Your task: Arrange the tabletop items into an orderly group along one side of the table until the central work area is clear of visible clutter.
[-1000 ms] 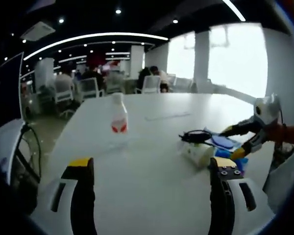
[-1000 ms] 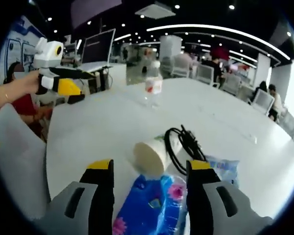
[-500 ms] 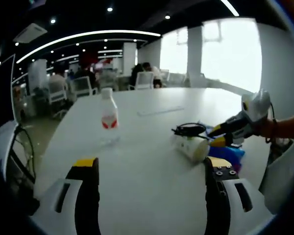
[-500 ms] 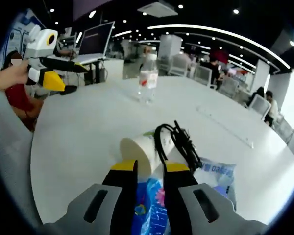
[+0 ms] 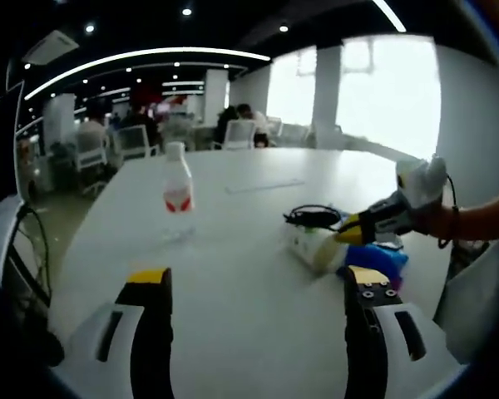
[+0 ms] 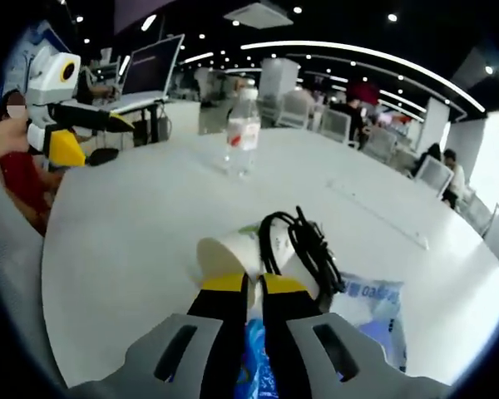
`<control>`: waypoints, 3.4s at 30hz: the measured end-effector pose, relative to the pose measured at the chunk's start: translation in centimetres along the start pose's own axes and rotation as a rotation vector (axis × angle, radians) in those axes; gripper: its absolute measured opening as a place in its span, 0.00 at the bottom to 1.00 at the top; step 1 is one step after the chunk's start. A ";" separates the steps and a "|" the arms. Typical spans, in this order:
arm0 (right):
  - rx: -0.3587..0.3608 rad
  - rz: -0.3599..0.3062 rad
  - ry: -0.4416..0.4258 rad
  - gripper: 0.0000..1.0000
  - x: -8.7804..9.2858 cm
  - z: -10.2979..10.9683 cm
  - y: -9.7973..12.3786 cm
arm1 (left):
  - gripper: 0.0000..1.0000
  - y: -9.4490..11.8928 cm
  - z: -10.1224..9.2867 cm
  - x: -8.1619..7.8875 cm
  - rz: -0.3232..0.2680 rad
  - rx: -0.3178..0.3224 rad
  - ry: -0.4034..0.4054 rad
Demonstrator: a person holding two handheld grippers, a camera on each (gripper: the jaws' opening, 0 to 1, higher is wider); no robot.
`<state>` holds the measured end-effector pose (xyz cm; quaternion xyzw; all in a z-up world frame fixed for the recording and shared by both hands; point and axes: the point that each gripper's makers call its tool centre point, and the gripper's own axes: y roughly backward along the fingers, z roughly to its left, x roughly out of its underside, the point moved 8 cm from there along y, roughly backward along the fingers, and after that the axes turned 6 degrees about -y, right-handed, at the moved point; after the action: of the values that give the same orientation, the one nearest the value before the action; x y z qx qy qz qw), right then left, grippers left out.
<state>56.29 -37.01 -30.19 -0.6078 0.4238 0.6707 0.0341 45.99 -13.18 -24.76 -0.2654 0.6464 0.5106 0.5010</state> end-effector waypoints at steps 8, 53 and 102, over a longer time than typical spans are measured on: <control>0.011 -0.007 -0.027 0.03 -0.3 -0.3 0.3 | 0.80 0.0 -0.7 -0.3 -0.020 0.039 -0.029; -0.204 0.157 -0.457 0.02 -4.7 3.4 7.8 | 0.99 -0.8 -6.1 -1.7 -0.114 0.288 -0.357; -0.387 0.092 -0.498 0.03 -7.7 5.5 9.4 | 0.40 -1.2 -8.4 -2.0 -0.105 0.342 -0.557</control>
<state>48.70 -36.07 -19.26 -0.4002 0.2940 0.8679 -0.0096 44.52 -21.68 -23.57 -0.0609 0.5463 0.4211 0.7214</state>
